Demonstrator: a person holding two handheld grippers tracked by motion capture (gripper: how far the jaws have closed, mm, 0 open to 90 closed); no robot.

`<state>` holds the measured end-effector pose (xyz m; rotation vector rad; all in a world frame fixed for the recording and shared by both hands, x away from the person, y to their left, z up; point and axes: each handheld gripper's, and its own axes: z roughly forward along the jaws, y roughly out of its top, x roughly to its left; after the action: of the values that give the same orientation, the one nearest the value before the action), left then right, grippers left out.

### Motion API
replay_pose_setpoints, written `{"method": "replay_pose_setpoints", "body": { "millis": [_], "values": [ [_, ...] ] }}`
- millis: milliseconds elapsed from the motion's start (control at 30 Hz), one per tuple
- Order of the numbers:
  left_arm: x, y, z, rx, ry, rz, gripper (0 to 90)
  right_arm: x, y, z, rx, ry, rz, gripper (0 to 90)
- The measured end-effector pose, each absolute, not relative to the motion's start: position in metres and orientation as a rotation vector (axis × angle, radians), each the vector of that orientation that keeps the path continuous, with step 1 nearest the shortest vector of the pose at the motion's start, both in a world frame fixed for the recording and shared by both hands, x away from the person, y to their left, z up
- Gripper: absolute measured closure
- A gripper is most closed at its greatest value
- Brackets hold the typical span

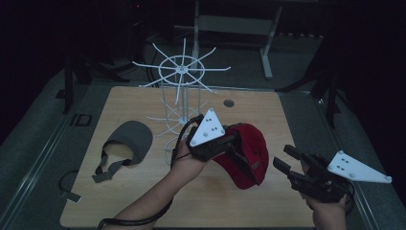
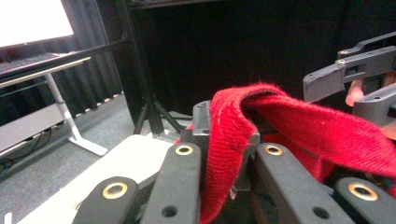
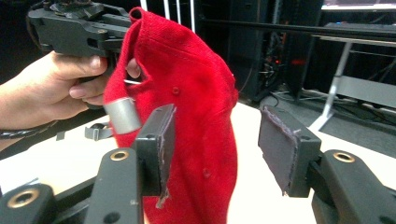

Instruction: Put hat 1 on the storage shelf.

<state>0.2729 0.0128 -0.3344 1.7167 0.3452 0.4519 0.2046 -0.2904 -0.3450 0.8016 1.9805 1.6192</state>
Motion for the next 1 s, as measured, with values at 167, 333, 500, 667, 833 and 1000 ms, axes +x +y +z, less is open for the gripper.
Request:
{"method": "replay_pose_setpoints", "body": {
  "millis": [167, 333, 500, 667, 833, 1000],
  "values": [
    [0.275, 0.019, -0.34, 1.712, 0.273, 0.381, 85.0, 0.215, -0.284, -0.344, 0.721, 2.027, 1.615, 47.1],
    [0.27, 0.014, -0.341, 1.723, 0.222, 0.374, 84.9, 0.219, -0.275, -0.344, 0.679, 2.068, 1.596, 51.7],
    [0.267, 0.011, -0.338, 1.734, 0.19, 0.365, 84.8, 0.22, -0.266, -0.343, 0.605, 2.088, 1.557, 58.8],
    [0.271, 0.011, -0.338, 1.725, 0.204, 0.341, 84.8, 0.221, -0.263, -0.339, 0.57, 2.094, 1.535, 69.2],
    [0.272, 0.01, -0.339, 1.736, 0.215, 0.354, 84.8, 0.222, -0.255, -0.34, 0.52, 2.144, 1.495, 87.0],
    [0.273, 0.015, -0.342, 1.729, 0.205, 0.348, 84.6, 0.221, -0.253, -0.339, 0.543, 2.131, 1.522, 88.7]
  ]
}}
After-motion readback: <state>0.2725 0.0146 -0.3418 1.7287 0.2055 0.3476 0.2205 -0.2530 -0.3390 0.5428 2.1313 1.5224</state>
